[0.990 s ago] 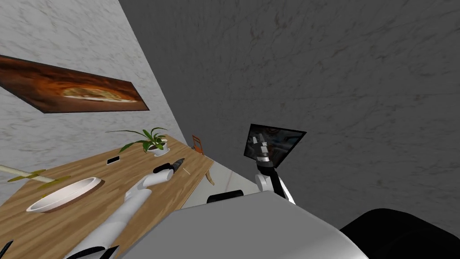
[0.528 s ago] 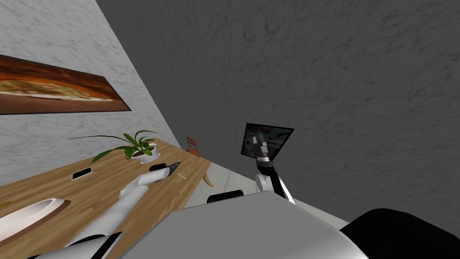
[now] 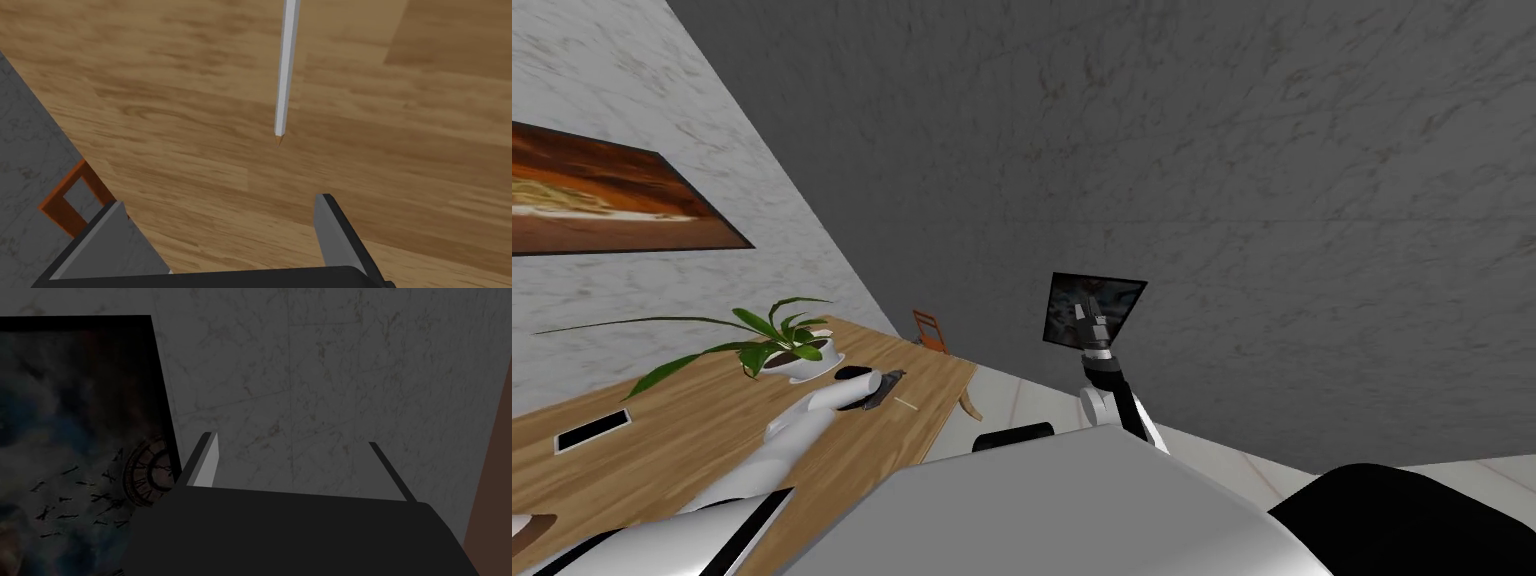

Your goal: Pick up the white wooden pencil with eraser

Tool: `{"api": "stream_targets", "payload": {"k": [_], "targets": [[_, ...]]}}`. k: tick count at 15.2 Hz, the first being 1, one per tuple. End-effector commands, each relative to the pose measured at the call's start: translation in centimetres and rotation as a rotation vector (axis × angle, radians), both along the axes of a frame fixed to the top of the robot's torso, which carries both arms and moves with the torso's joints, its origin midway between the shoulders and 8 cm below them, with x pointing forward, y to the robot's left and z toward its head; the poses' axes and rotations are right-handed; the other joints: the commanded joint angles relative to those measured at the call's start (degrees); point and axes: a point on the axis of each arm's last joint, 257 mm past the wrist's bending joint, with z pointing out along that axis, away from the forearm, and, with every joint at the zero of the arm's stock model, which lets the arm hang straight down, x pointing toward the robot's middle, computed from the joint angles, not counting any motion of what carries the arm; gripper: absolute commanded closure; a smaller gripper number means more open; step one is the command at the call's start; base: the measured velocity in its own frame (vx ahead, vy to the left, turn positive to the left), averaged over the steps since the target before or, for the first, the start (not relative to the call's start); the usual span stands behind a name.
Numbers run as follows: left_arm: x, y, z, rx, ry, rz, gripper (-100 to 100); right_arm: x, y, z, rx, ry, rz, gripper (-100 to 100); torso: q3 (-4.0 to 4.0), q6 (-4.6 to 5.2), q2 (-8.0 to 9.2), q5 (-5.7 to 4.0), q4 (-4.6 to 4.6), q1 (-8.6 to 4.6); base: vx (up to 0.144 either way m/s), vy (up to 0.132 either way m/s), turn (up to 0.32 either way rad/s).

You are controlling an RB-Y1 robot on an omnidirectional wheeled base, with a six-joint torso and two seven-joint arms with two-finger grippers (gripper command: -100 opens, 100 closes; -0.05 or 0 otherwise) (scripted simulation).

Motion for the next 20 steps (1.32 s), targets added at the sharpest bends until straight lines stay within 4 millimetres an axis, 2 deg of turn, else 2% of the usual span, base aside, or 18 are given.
{"api": "stream_targets", "payload": {"k": [1,4,8,11,14,16,18,19,20], "targets": [[-1.0,0.3,-0.5,-0.011,0.032,0.013,-100,0.0,0.0,0.0,0.000,0.000,0.000,0,0.00,0.00,0.00,0.00,0.00,0.00,0.000,0.021,-0.072],[-2.7,0.6,-1.0,-0.057,0.107,0.032,-100,0.0,0.0,0.0,0.000,0.000,0.000,0,-0.01,-0.01,-0.01,-0.01,0.00,-0.02,-0.001,0.024,-0.170],[-5.9,0.8,-2.2,-0.114,0.199,0.075,-100,0.0,0.0,0.0,0.000,0.000,0.000,0,-0.01,-0.01,-0.01,0.00,0.00,0.02,-0.002,0.033,-0.187],[-6.1,0.6,-2.3,-0.119,0.207,0.075,-100,0.0,0.0,0.0,0.000,0.000,0.000,0,0.00,-0.04,0.00,0.00,0.00,0.00,-0.003,0.023,-0.045],[-8.1,-0.1,-2.9,-0.174,0.271,0.093,-100,0.0,0.0,0.0,0.000,0.000,0.000,0,-0.01,-0.01,-0.01,-0.02,0.00,-0.07,-0.002,0.013,-0.128],[-8.3,0.0,-3.0,-0.175,0.274,0.097,-100,0.0,0.0,0.0,0.000,0.000,0.000,0,-0.01,-0.02,-0.01,-0.01,0.00,-0.04,-0.002,0.021,-0.074],[-10.3,-1.1,-3.9,-0.228,0.330,0.113,-100,0.0,0.0,0.0,0.000,0.000,0.000,0,-0.01,-0.01,-0.02,-0.01,-0.01,-0.04,-0.001,0.021,-0.132],[-10.3,-1.1,-3.9,-0.228,0.330,0.113,-100,0.0,0.0,0.0,0.000,0.000,0.000,0,-0.01,-0.01,-0.01,0.00,-0.01,-0.03,-0.001,0.024,-0.130],[-11.2,-1.7,-4.3,-0.251,0.353,0.119,-100,0.0,0.0,0.0,0.000,0.000,0.000,0,-0.01,-0.01,-0.02,-0.01,-0.01,-0.03,0.001,0.025,-0.106]]}}
